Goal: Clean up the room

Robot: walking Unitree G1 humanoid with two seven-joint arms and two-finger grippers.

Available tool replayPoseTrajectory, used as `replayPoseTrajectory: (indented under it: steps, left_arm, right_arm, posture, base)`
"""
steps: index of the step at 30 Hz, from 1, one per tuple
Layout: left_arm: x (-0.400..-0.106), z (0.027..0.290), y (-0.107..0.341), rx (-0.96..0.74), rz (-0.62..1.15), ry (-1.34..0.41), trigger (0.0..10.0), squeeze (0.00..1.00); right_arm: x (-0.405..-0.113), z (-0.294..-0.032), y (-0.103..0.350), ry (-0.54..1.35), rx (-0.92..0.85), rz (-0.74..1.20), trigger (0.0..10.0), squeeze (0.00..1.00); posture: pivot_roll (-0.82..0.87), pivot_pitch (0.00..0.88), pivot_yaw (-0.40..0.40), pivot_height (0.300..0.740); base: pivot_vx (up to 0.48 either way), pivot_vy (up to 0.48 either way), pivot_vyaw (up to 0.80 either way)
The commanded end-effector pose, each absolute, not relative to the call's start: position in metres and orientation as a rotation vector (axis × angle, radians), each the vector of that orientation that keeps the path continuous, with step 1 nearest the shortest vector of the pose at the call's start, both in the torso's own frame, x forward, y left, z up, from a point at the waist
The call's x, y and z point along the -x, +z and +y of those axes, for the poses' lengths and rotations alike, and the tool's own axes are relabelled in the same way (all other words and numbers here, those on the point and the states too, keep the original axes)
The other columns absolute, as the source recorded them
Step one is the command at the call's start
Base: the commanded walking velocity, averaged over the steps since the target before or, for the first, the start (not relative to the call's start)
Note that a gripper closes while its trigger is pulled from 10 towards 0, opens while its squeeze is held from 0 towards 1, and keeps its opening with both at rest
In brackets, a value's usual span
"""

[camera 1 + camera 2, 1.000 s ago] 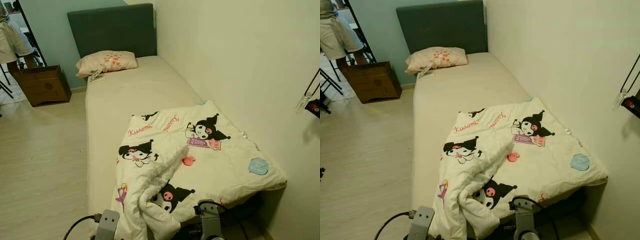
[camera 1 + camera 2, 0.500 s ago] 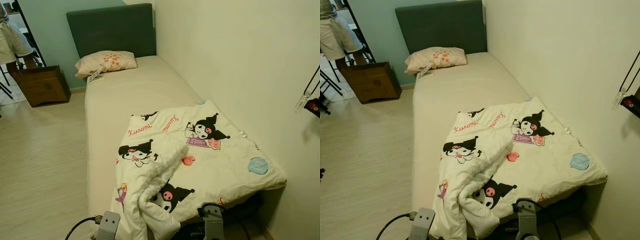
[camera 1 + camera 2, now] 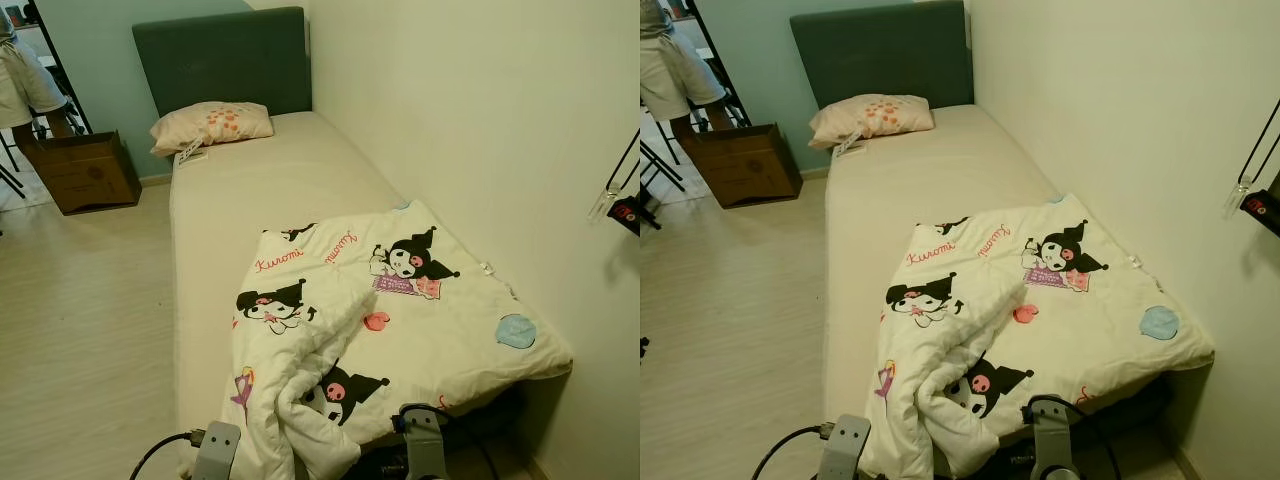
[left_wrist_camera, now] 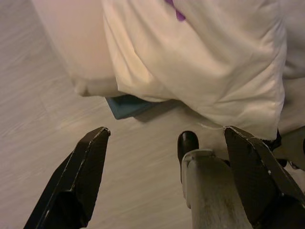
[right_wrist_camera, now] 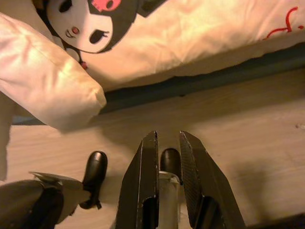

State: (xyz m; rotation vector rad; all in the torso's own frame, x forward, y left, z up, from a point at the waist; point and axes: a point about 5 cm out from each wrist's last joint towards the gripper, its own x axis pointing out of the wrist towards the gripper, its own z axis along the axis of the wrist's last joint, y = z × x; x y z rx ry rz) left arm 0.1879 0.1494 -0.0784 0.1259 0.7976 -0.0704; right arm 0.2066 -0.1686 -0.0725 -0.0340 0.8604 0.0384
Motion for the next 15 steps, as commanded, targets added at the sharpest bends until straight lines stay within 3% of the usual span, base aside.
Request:
replayPoseTrajectory:
  steps: [1, 8, 15]
  left_arm:
    - [-0.1848, 0.1533, -0.0807, -0.118, 0.825, -0.057, 10.0, 0.0]
    - [-0.1857, 0.1526, -0.0804, -0.074, 0.827, -0.067, 10.0, 0.0]
    - [-0.1852, 0.1593, -0.0796, -0.185, 0.809, -0.028, 10.0, 0.0]
  right_arm:
    - [-0.2015, -0.1644, -0.0763, 0.051, 0.025, 0.899, 10.0, 0.0]
    - [-0.2044, -0.1593, -0.0744, 0.099, 0.01, 0.879, 10.0, 0.0]
    - [-0.204, -0.1596, -0.0749, 0.106, 0.113, 0.883, 10.0, 0.0]
  posture:
    - [-0.03, 0.049, 0.012, 0.74]
    - [-0.04, 0.055, 0.018, 0.74]
    - [-0.03, 0.051, 0.016, 0.74]
  base:
    - [0.0, 0.0, 0.0]
    - [0.0, 0.0, 0.0]
    - [0.0, 0.0, 0.0]
